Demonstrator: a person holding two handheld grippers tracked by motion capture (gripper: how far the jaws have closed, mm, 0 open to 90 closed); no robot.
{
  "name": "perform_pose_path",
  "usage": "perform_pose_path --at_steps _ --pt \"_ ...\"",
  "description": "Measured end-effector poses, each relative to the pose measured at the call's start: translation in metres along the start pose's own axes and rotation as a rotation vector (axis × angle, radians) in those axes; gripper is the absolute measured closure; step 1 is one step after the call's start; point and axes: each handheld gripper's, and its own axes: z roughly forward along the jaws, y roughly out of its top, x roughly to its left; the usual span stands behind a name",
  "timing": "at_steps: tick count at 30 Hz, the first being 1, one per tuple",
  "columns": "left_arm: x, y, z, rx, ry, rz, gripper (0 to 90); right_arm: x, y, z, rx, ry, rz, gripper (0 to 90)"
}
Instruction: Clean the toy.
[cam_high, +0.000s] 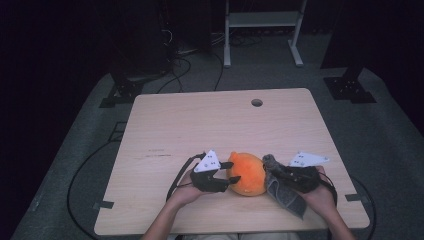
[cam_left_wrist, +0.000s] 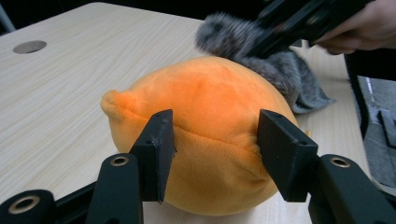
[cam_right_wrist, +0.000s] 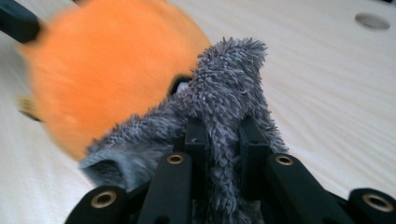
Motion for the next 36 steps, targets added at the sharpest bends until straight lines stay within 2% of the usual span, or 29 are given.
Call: perform_pose_path --at_steps 1,4,5,6,7,9,10,13,15,18,19,20,21,22,25,26,28,30,31,32,33,34,36 --pt "0.000 0.000 0.000 0.000 0.000 0.000 46.5 0.000 0.000 0.000 0.000 0.000 0.000 77.0" --pt "0.000 0.001 0.002 -0.010 0.016 -0.011 46.5 0.015 0.010 -0.013 -0.082 0.062 -0.034 76.9" --pt "0.001 0.001 0.005 -0.013 0.027 -0.021 45.7 0.033 0.019 -0.014 -0.121 0.160 -0.057 76.7" --pt "0.001 0.001 0.005 -0.013 0.027 -0.021 45.5 0.038 0.021 -0.012 -0.120 0.176 -0.072 76.6" --pt "0.000 0.001 0.007 -0.006 0.045 -0.020 45.5 0.038 0.021 -0.012 -0.120 0.176 -0.072 76.6" --pt "0.000 0.000 0.008 -0.006 0.051 -0.023 45.3 0.047 0.022 -0.002 -0.084 0.159 -0.110 76.4" --pt "0.000 -0.001 0.008 -0.001 0.055 -0.020 45.3 0.047 0.021 0.003 -0.077 0.159 -0.108 76.4" --pt "0.001 -0.001 0.007 0.003 0.053 -0.020 45.6 0.041 0.018 0.006 -0.071 0.141 -0.095 76.5" --pt "0.002 -0.001 0.007 -0.004 0.045 -0.024 45.5 0.035 0.015 0.004 -0.058 0.095 -0.083 76.5" --pt "0.001 0.000 0.008 -0.012 0.045 -0.026 45.3 0.028 0.010 -0.003 -0.048 0.060 -0.061 76.8" --pt "0.000 0.000 0.008 -0.013 0.044 -0.022 45.3 0.031 0.012 -0.006 -0.065 0.070 -0.064 76.8" --pt "-0.001 0.001 0.008 -0.015 0.040 -0.026 45.3 0.042 0.017 -0.007 -0.087 0.102 -0.096 76.7" --pt "-0.001 0.001 0.009 -0.017 0.037 -0.024 45.3 0.042 0.017 -0.007 -0.087 0.102 -0.096 76.7" --pt "-0.002 0.001 0.009 -0.013 0.035 -0.016 45.3 0.052 0.021 -0.001 -0.068 0.100 -0.146 76.4" --pt "0.000 -0.001 0.008 0.001 0.036 -0.007 44.7 0.053 0.020 0.002 -0.054 0.099 -0.159 76.5" --pt "0.001 -0.003 0.008 0.002 0.043 -0.012 43.8 0.049 0.018 0.003 -0.050 0.103 -0.148 76.6" --pt "0.002 -0.005 0.008 -0.001 0.040 -0.021 41.9 0.038 0.013 0.001 -0.033 0.070 -0.130 76.7" --pt "0.001 -0.005 0.009 -0.004 0.038 -0.018 42.1 0.028 0.011 -0.006 -0.020 0.009 -0.095 76.8" --pt "-0.001 -0.004 0.009 0.000 0.034 -0.007 42.3 0.028 0.013 -0.009 -0.044 0.026 -0.086 76.8" --pt "-0.005 -0.004 0.011 0.000 0.010 0.025 42.4 0.031 0.017 -0.011 -0.071 0.045 -0.083 76.8" --pt "-0.008 -0.004 0.012 0.010 0.004 0.047 42.6 0.034 0.022 -0.012 -0.093 0.067 -0.085 76.7" --pt "-0.008 -0.004 0.012 0.010 0.004 0.047 42.6 0.037 0.027 -0.010 -0.102 0.082 -0.093 76.7" --pt "-0.010 -0.003 0.010 0.026 0.012 0.080 42.0 0.041 0.031 -0.004 -0.080 0.082 -0.117 76.8"
